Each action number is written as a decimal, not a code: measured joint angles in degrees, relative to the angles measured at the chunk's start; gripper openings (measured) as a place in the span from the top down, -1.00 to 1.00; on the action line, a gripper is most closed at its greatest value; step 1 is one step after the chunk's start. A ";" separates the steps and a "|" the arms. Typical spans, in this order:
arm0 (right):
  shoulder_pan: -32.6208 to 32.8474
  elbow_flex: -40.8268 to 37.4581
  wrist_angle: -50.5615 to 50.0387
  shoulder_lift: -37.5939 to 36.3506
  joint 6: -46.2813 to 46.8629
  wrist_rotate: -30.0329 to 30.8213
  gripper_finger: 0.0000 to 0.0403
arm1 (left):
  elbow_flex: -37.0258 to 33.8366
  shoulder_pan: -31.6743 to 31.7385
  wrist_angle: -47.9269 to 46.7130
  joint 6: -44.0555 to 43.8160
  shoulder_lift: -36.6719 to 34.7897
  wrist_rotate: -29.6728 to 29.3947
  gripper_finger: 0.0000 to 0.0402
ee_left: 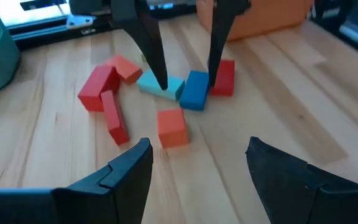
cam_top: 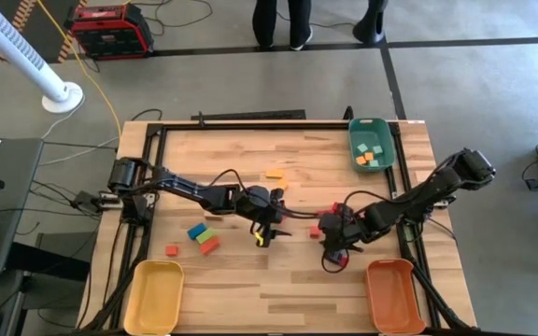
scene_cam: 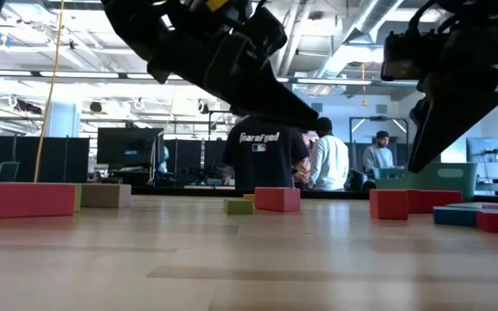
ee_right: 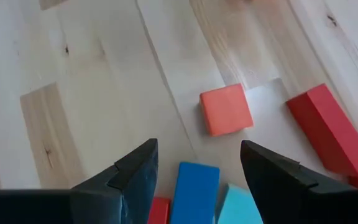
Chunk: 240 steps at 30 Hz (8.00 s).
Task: Sort blocks by size
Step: Put the orange square block into the green bin, then put the yellow thick rectangle block into the yellow bin
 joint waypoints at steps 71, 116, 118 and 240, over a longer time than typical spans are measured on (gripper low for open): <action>17.23 13.45 -26.98 -0.03 15.29 18.83 -0.26 | 26.18 -0.13 -21.67 0.90 15.21 -4.98 0.37; 12.14 13.45 -10.12 0.43 -5.13 31.36 -0.26 | 26.13 -2.43 -18.57 2.81 8.81 -0.96 0.37; 12.18 13.49 -9.59 0.43 -5.68 31.38 -0.25 | 26.10 -2.69 -18.60 3.36 8.35 -1.03 0.37; -73.17 13.43 -30.75 -0.57 -25.34 10.84 -0.12 | -14.91 11.56 -19.15 2.92 -17.66 3.85 0.18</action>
